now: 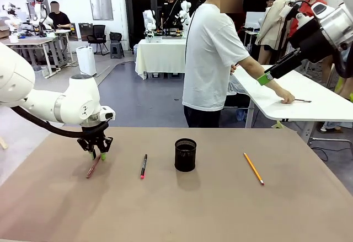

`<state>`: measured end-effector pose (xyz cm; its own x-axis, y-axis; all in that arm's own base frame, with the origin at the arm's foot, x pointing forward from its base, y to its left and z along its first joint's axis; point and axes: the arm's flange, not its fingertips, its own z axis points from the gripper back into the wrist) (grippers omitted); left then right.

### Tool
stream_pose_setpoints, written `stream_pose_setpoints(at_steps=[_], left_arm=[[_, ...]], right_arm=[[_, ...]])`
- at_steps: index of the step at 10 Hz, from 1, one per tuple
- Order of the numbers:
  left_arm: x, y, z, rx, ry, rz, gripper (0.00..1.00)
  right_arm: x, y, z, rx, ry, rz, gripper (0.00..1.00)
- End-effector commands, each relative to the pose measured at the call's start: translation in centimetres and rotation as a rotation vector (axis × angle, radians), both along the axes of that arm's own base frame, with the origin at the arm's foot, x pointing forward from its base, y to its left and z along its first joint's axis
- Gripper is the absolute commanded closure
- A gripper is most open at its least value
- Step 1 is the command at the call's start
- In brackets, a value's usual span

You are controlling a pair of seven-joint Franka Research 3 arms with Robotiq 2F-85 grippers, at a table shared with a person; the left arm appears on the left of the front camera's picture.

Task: Place the pens into the pen holder.
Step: Pick up a writing instrument from the table and place it into the Pen holder.

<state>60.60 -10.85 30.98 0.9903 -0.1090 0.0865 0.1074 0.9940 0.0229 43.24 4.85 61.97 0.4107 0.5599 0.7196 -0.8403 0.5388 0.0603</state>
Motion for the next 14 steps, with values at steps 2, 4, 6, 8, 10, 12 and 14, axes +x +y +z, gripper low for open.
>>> stream_pose_setpoints(at_steps=[2,4,6,8,10,12,14], left_arm=[[-0.6,0.3,0.0,0.043,0.002,0.047,1.0],[-0.9,0.5,0.2,0.058,0.014,0.055,1.0],[-1.4,1.0,1.1,0.046,0.034,0.026,1.0],[-2.0,1.7,4.3,-0.078,0.049,-0.013,1.0],[-2.6,1.9,7.8,-0.198,0.043,-0.008,1.0],[-3.4,2.8,11.1,-0.414,-0.016,-0.183,1.0],[-4.7,3.4,13.7,-0.497,-0.162,-0.417,1.0]], right_arm=[[0.0,0.0,0.0,0.008,-0.002,0.007,0.0],[0.0,0.0,0.0,0.008,-0.002,0.007,0.0],[0.0,0.0,0.0,0.008,-0.002,0.007,0.0],[0.0,0.0,0.0,0.008,-0.002,0.007,0.0],[0.0,0.0,0.0,0.008,-0.002,0.007,0.0],[0.0,0.0,0.0,0.008,-0.002,0.007,0.0],[0.0,0.0,0.0,0.008,-0.002,0.007,0.0]])
